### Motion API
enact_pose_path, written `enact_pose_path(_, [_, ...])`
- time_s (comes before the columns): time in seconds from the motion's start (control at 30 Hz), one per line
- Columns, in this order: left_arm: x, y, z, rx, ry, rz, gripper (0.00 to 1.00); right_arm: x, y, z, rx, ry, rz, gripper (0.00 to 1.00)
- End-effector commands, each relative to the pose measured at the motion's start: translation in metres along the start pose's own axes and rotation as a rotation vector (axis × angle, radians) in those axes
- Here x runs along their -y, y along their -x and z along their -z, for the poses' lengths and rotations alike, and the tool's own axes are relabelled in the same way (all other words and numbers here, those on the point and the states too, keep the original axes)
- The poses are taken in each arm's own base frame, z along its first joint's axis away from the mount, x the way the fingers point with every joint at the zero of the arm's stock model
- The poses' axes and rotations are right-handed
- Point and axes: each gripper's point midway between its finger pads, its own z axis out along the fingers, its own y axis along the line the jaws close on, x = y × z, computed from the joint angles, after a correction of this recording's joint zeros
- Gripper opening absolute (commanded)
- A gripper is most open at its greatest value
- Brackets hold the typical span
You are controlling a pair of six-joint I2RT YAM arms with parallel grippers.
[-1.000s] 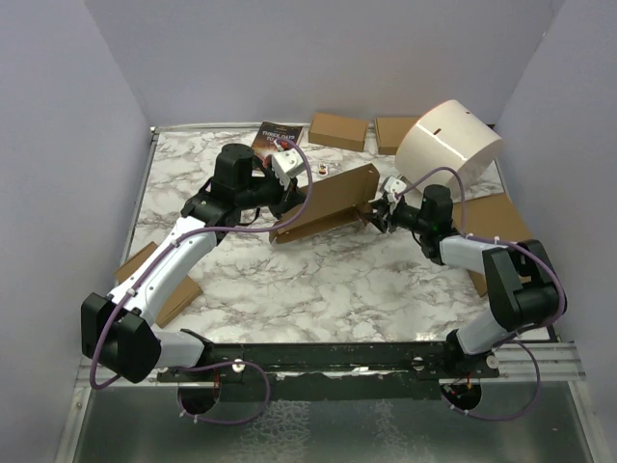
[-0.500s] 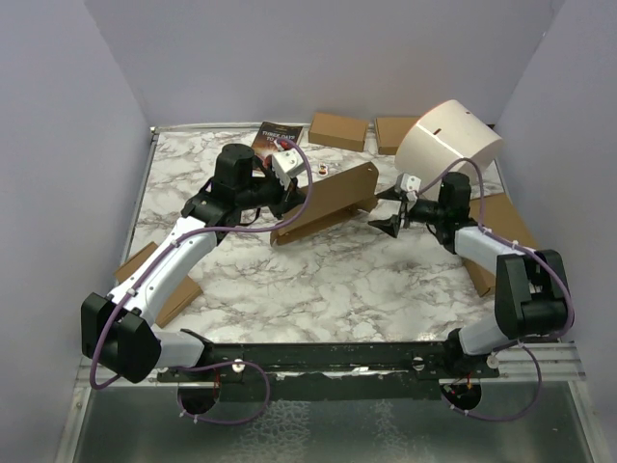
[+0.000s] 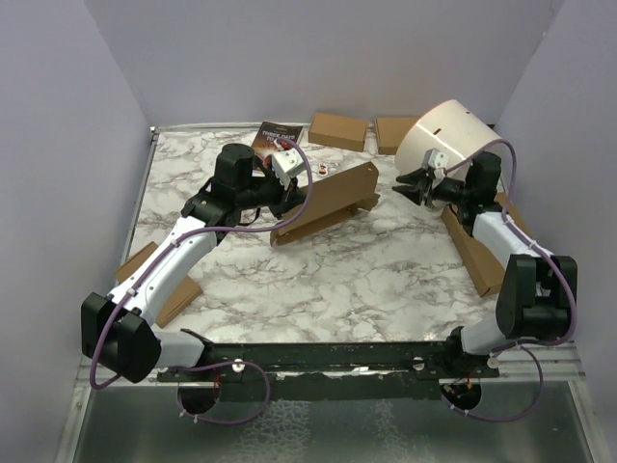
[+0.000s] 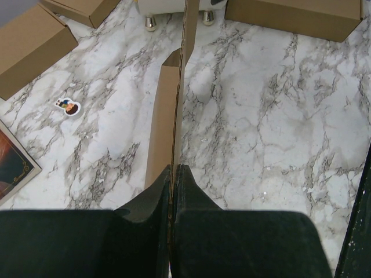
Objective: Fold the paper box
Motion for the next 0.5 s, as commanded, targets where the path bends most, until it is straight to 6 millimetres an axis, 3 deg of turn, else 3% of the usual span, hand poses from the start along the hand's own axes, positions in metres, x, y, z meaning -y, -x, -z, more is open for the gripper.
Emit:
enact_pose_path(0.0, [0.002,-0.010,0.000,-0.037,-0.004,0.031,0.00,0.031,-0.002,-0.007,-0.053,-0.067,-0.056,0.20])
enact_pose_path(0.17, [0.002,-0.009,0.001,-0.036,-0.006,0.030,0.00,0.038,-0.017,-0.026,-0.110,-0.088,-0.072,0.11])
enact_pose_path(0.47, [0.002,-0.010,-0.001,-0.037,-0.011,0.027,0.00,0.035,-0.056,-0.044,-0.199,-0.080,-0.123,0.09])
